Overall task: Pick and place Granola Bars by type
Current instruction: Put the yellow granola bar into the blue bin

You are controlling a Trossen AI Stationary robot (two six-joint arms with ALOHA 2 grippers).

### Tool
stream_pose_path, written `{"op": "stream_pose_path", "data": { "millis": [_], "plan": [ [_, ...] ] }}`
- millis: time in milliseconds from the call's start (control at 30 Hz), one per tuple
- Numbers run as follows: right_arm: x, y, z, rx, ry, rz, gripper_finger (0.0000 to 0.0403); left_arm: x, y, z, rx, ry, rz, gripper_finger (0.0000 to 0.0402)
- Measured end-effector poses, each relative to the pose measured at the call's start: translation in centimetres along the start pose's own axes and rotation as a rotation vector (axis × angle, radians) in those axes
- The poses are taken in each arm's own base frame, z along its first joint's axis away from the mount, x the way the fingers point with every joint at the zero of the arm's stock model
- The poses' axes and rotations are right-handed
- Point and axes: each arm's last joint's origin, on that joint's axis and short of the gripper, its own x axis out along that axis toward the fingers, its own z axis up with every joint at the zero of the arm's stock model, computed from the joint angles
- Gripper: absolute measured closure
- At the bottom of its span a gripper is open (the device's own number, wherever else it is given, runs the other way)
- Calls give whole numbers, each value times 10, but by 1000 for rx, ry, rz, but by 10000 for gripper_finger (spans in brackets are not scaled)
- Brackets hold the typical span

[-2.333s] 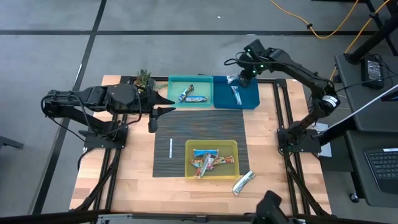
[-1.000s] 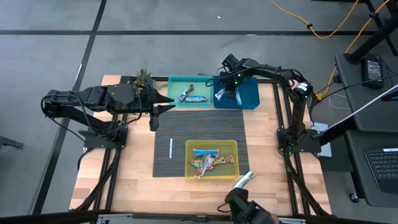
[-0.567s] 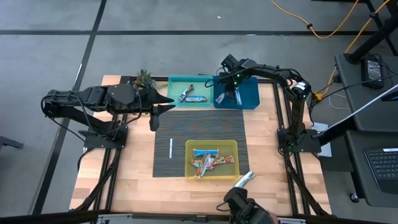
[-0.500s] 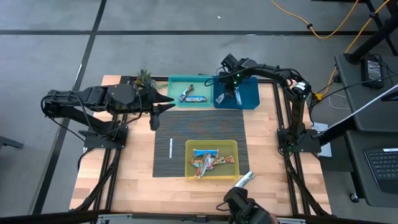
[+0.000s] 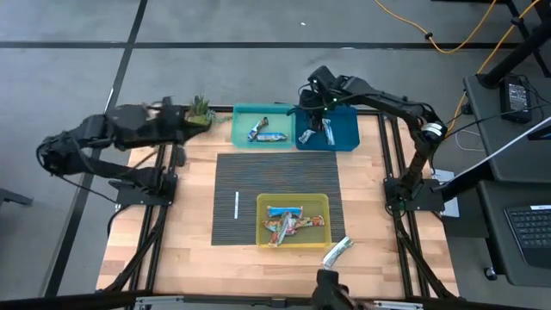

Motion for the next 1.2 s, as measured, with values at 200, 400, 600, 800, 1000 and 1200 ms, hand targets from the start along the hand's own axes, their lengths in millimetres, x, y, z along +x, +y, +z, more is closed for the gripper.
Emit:
{"op": "stream_pose_path", "data": {
  "millis": [200,400,600,800,1000,1200],
  "plan": [
    [-28,25,16,-16,-72,-12,240,-21,9,-70,-234,-268,-80,400],
    [-46,51,27,-17,-125,8,243,-1,0,-135,-373,-553,-227,400],
    [-59,78,36,-47,-159,18,243,19,-7,-170,-400,-631,-287,400],
    [-75,110,44,-80,-199,41,243,34,-13,-188,-412,-637,-345,400],
    [-89,142,49,-140,-228,37,243,53,-17,-214,-438,-622,-274,400],
    [-93,168,48,-154,-210,97,243,63,-20,-230,-402,-431,-245,400]
  ]
}}
